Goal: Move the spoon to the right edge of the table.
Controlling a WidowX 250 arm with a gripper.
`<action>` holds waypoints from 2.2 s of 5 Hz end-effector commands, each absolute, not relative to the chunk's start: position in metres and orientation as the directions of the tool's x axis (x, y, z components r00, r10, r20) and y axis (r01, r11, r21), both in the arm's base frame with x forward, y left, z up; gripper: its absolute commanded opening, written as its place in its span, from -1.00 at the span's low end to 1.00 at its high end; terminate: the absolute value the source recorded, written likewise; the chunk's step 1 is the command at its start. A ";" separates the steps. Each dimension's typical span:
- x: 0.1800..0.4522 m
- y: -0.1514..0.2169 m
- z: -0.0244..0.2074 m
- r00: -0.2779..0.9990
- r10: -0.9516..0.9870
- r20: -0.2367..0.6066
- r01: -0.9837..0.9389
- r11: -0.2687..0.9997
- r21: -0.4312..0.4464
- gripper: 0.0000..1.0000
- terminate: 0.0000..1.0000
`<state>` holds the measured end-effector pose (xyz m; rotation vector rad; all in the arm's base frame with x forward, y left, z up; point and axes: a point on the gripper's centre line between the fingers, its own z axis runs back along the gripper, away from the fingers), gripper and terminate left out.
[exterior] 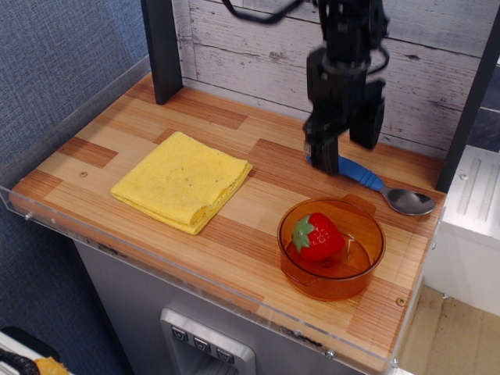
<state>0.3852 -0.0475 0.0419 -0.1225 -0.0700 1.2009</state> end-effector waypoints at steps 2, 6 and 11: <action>0.376 0.008 0.127 0.634 0.771 0.061 -0.766 0.637 -0.090 1.00 -1.00; 0.333 0.104 0.157 0.968 0.229 0.100 -0.242 0.959 0.149 1.00 -1.00; 0.277 0.171 0.129 0.945 0.322 0.057 -0.327 0.935 0.136 1.00 1.00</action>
